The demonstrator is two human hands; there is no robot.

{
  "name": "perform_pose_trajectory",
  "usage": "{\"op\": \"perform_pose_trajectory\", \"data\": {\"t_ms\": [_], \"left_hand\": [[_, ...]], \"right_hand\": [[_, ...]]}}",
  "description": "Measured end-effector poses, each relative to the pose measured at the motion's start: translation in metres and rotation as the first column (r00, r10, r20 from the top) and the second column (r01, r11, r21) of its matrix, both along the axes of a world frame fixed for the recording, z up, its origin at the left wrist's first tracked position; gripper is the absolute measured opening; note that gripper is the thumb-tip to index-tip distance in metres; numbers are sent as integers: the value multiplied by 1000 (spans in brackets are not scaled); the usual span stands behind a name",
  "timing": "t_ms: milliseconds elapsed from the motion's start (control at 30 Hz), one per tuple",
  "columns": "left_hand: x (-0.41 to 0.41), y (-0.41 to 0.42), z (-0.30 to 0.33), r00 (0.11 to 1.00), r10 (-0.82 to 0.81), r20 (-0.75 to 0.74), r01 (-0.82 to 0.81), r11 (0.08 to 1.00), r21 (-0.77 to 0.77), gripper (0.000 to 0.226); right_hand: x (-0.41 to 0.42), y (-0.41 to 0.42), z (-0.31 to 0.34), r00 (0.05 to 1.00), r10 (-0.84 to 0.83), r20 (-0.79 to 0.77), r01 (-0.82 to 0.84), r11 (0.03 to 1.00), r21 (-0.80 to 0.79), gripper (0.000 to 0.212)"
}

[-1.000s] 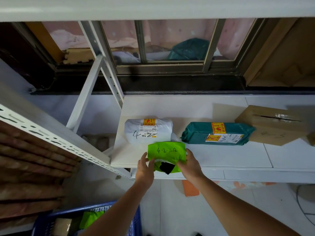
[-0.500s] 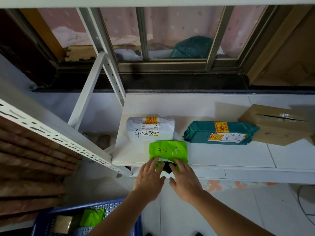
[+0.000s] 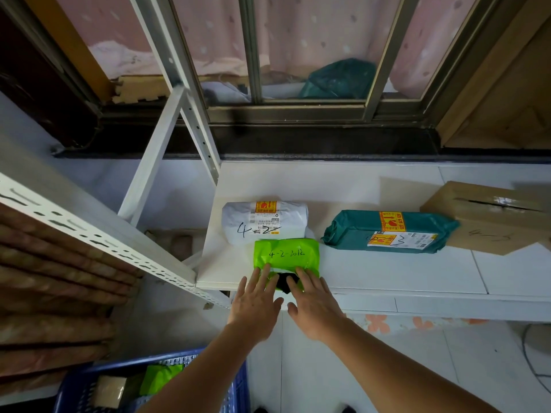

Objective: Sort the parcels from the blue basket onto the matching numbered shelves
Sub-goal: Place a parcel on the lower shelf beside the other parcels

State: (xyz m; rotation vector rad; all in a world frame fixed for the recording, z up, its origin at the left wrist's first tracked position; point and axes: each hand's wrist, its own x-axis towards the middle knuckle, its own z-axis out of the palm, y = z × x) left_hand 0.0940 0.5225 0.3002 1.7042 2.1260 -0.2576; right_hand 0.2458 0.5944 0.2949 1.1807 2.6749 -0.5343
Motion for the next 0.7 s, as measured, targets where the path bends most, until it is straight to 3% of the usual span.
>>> {"op": "perform_pose_trajectory", "data": {"t_ms": [700], "left_hand": [[-51, 37, -4, 995, 91, 33, -91, 996, 11, 61]], "right_hand": [[-61, 36, 3, 996, 10, 86, 0, 994, -111, 66]]}}
